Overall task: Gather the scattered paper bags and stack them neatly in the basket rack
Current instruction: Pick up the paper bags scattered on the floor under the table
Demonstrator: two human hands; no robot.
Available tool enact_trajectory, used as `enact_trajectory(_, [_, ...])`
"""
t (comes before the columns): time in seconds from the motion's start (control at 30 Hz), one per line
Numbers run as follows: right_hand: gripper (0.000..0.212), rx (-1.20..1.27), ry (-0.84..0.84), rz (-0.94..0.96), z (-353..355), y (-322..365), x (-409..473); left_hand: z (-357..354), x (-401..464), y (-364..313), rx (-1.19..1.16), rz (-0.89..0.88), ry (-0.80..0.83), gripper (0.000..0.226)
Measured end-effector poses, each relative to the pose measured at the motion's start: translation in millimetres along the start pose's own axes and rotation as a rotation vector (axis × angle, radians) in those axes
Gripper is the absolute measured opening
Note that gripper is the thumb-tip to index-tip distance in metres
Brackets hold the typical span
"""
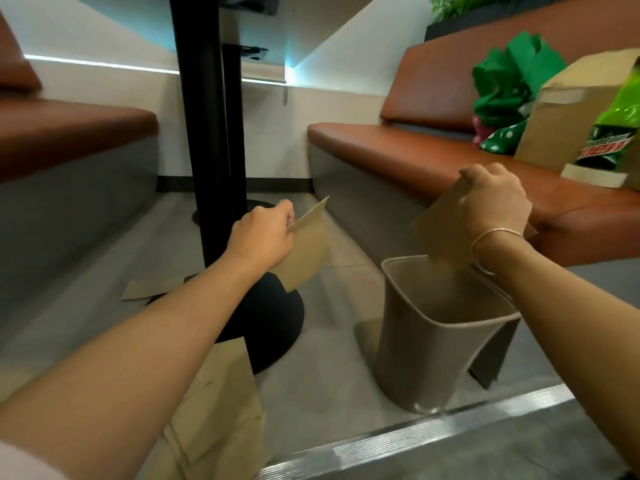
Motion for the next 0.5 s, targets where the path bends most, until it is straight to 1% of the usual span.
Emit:
enact_trajectory(0.1, [0.035,-0.069,0.056,0.017,-10,-8,-8,1,-1,-6,0.012,0.001,0.012,0.005])
enact_trajectory(0.2, [0.032,-0.137,0.197,-0.053,-31,-14,-19,1,-3,-6,0.021,-0.005,0.031,0.006])
enact_trajectory(0.3, [0.038,-0.15,0.335,-0.127,-47,-10,-31,0,-4,-5,0.038,-0.008,0.043,0.007])
enact_trajectory(0.4, [0.054,-0.074,0.419,-0.034,-52,7,-37,-4,-5,-6,0.05,-0.013,0.055,0.007])
enact_trajectory(0.5, [0.074,0.1,0.47,0.165,-49,41,-44,-8,-8,-10,0.029,-0.05,0.08,0.005])
Point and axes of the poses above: each hand's wrist, its own x-axis towards the middle knuckle, its own z-axis out of the back of the hand, y = z × x, the point moved 1 cm from there along x, towards the middle knuckle, and after that the axes turned 4 degrees about z, right-handed, at the moved point
